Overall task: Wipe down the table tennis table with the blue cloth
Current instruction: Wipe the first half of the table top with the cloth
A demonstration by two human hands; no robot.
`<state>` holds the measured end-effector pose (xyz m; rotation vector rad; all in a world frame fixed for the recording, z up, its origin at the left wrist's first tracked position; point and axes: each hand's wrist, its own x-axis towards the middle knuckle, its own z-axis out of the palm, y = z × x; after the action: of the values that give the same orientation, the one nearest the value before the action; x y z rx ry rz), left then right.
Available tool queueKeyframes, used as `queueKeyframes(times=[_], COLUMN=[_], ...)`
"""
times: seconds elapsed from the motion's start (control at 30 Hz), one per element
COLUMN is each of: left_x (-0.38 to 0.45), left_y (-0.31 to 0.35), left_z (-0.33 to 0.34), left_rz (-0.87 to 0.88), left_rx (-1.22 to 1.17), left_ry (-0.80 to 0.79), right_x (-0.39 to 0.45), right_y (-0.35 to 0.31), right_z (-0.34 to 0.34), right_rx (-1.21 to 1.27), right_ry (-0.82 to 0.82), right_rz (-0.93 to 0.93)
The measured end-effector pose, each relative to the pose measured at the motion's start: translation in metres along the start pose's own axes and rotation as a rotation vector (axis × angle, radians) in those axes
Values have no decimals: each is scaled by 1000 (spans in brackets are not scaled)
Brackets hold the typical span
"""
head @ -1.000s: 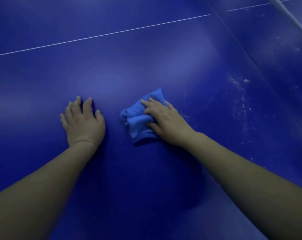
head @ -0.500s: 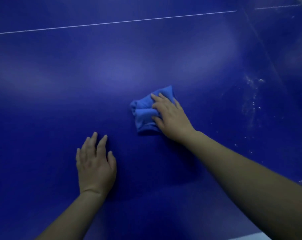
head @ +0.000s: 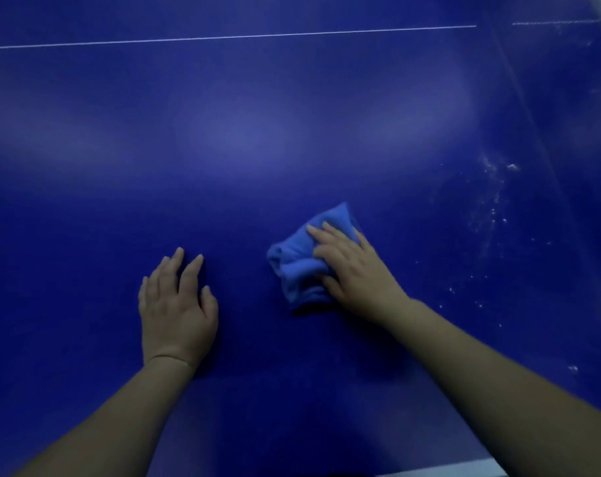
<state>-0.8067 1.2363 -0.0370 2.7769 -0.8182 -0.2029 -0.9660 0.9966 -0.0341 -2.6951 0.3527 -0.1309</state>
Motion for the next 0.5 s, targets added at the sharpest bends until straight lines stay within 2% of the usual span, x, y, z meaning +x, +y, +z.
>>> queueKeyframes(times=[0.03, 0.1, 0.23, 0.3, 0.33, 0.37, 0.43, 0.5], left_x=[0, 0, 0, 0, 0, 0, 0, 1], left_y=[1, 2, 3, 3, 4, 4, 3, 2], left_z=[-1, -3, -2, -3, -3, -3, -3, -2], left_rz=[-5, -13, -23, -18, -15, -13, -14, -3], left_rx=[0, -5, -11, -7, -6, -7, -13, -16], left_ry=[-2, -5, -15, -18, -18, -20, -15, -3], right_x=[-16, -30, -16, -7, -8, -15, -44, -79], right_y=[5, 37, 90, 74, 58, 37, 1, -5], right_z=[-5, -20, -48, -37, -27, -16, 1, -1], right_rx=[15, -1, 43, 27, 16, 22, 34, 38], right_ry=[-31, 36, 219, 249, 232, 201, 65, -71], right_rz=[-28, 71, 571, 676, 646, 540, 214, 22])
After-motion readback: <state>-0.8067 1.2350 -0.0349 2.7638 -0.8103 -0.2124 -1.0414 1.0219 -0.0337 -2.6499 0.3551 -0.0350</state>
